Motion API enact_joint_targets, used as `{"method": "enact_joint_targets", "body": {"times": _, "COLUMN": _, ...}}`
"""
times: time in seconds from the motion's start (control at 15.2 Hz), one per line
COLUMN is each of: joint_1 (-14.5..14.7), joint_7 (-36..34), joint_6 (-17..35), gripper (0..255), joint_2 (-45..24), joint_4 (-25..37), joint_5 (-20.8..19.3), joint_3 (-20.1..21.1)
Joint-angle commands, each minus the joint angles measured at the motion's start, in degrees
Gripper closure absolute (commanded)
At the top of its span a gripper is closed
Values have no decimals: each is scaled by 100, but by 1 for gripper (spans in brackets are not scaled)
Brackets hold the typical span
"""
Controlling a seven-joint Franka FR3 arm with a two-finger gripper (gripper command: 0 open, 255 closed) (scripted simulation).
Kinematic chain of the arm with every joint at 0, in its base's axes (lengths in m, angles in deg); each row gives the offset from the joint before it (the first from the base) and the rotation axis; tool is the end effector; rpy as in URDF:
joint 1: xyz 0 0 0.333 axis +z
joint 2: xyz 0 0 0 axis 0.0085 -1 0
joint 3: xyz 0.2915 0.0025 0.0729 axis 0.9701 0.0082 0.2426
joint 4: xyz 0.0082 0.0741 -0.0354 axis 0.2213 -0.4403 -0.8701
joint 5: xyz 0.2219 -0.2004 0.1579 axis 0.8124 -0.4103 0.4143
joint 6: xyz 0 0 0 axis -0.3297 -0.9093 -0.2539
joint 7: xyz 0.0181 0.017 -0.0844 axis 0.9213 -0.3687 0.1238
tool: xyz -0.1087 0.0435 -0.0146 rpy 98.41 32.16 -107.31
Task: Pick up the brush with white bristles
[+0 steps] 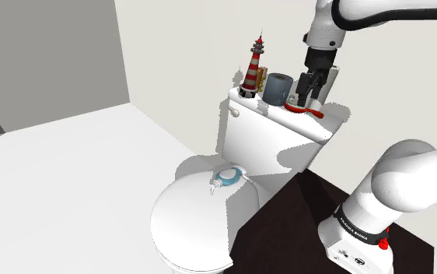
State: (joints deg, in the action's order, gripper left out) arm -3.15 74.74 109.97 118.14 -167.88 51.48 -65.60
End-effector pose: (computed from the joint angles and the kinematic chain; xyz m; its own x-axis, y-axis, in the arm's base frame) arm 0.2691 -0.0335 0.5207 0.9939 -0.0234 -0.1079 -0.0164 -0.9978 0.0649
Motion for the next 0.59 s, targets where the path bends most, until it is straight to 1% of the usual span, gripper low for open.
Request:
{"method": "enact_joint_targets", "body": {"times": 0.0, "joint_1": -88, "joint_7": 230, "joint_6": 341, "gripper": 0, "joint_2": -126, "joint_4": -107, "joint_5": -215, "joint_3": -186}}
{"method": "enact_joint_targets", "body": {"times": 0.26, "joint_1": -269, "joint_7": 662, "joint_6": 993, "gripper": 0, "joint_2": -462, "joint_4": -194, "joint_5": -598, "joint_3": -566}}
{"method": "enact_joint_targets", "body": {"times": 0.53, "joint_1": -424, "joint_7": 1072, "joint_6": 1664, "gripper": 0, "joint_2": -919, "joint_4": -155, "joint_5": -917, "joint_3": -951}}
